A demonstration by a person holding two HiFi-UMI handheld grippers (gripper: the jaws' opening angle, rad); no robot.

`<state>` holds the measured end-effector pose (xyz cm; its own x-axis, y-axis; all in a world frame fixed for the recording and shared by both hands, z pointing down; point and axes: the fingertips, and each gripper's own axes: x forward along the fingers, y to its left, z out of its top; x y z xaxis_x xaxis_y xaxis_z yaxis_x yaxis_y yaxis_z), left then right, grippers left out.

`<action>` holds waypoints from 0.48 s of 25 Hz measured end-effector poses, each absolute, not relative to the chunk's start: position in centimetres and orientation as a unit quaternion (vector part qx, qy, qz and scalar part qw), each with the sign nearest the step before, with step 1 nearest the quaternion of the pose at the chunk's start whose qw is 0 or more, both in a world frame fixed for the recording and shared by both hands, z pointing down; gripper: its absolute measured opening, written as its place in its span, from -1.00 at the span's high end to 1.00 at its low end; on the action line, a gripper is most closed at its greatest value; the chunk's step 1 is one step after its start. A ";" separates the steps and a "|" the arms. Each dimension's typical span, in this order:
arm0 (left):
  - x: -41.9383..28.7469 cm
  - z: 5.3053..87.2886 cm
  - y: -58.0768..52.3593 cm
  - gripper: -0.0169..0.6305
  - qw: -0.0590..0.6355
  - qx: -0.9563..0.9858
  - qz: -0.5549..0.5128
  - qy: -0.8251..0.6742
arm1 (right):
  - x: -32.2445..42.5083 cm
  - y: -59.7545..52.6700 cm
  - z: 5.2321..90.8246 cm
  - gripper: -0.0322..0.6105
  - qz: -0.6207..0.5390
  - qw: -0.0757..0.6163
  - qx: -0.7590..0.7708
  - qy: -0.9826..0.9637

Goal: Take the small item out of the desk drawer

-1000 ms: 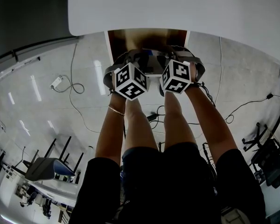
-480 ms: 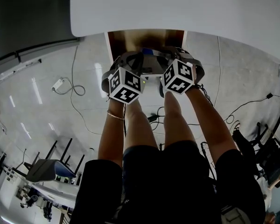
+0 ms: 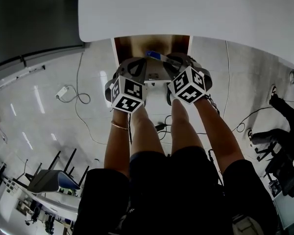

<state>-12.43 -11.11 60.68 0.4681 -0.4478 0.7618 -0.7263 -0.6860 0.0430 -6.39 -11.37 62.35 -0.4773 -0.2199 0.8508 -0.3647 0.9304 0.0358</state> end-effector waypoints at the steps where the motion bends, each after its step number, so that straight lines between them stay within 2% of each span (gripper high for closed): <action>1: -12.5 60.4 -11.1 0.95 0.185 0.837 0.375 -0.353 | -6.4 -11.4 62.1 0.57 0.080 0.478 0.175 -0.857; 12: -12.2 56.9 -11.4 0.95 0.195 0.838 0.341 -0.379 | -5.4 -11.5 58.9 0.57 0.117 0.441 0.219 -0.862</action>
